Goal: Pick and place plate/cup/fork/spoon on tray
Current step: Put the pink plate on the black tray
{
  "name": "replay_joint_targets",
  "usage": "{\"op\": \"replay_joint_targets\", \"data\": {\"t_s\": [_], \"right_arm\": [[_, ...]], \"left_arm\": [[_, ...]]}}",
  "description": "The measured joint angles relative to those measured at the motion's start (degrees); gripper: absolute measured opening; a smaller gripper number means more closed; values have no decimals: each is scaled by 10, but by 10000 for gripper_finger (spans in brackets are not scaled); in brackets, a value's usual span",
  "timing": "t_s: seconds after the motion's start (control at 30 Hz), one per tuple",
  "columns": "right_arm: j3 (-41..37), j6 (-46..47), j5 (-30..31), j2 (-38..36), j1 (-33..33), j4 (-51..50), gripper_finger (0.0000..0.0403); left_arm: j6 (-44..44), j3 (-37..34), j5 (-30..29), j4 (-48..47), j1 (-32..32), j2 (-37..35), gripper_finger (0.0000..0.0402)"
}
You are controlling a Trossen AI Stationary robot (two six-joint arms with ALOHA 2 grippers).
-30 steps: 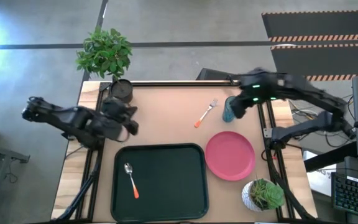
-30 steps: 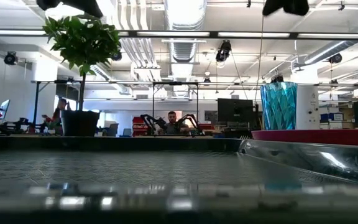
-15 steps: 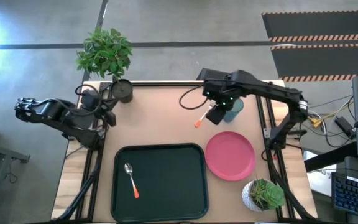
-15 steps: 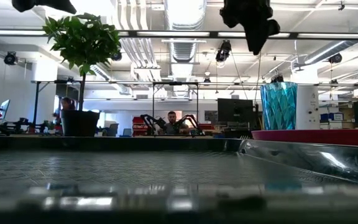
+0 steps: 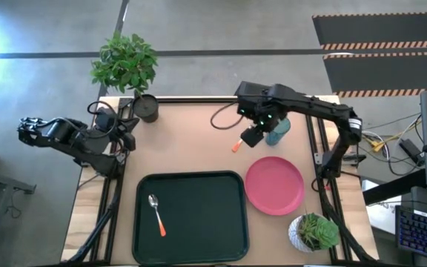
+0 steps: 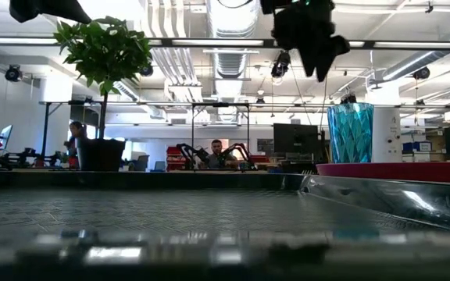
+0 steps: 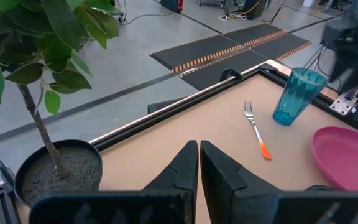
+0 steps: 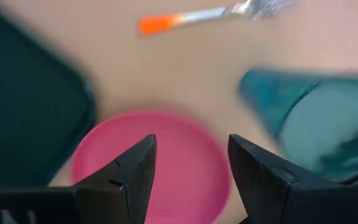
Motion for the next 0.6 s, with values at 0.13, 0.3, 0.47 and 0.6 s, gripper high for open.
{"op": "replay_joint_targets", "data": {"t_s": [0.13,0.3,0.47,0.6], "right_arm": [[-56,59,-34,-41,41,-2,189],[-124,164,-50,-79,127,0,189],[-171,287,-61,-104,228,2,189],[-210,368,-60,-122,298,0,189]], "left_arm": [[0,-3,0,1,0,-3,0],[0,-4,0,1,0,-2,0],[0,-4,0,2,0,-2,0],[0,-4,0,6,0,-2,0]]}}
